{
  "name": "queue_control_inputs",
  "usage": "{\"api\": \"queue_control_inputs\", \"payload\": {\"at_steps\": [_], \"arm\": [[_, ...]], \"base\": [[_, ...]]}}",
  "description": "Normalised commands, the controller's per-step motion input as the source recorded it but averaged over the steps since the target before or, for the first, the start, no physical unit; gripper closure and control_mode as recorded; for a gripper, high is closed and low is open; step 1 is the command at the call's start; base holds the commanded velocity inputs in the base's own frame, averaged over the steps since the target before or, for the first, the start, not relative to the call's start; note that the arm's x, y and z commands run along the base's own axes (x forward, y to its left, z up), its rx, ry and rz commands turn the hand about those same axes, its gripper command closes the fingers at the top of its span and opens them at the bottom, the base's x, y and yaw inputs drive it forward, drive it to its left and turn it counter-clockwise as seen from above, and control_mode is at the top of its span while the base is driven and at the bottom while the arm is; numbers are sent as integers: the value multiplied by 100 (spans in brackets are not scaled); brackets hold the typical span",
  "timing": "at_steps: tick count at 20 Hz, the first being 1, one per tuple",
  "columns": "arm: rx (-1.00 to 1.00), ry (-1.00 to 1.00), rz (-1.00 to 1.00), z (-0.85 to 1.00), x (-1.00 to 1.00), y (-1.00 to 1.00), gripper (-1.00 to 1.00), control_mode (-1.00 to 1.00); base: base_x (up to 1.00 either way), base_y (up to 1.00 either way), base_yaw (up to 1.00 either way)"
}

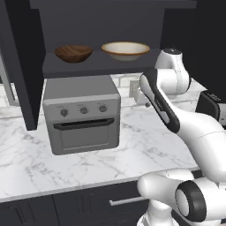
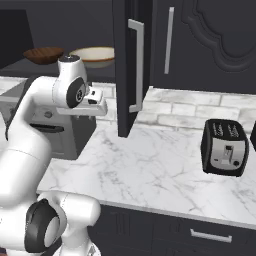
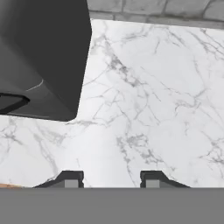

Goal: Take the smaller bowl and place it next to the appetizer plate on the dining counter , and place the larger bowl next to the plate with cooked food.

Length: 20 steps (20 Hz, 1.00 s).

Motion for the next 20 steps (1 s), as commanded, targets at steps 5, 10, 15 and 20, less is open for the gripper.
{"api": "queue_control_inputs", "payload": {"at_steps": [5, 10, 15, 20], "arm": [[0, -3, 0, 2, -20, -4, -100, -100], [0, -38, -5, 60, -8, 27, -100, -100], [7, -46, -15, 77, 0, 41, -100, -100], [18, -30, -18, 52, 0, 28, -100, -100]], "base": [[0, 0, 0], [0, 0, 0], [0, 0, 0], [0, 0, 0]]}}
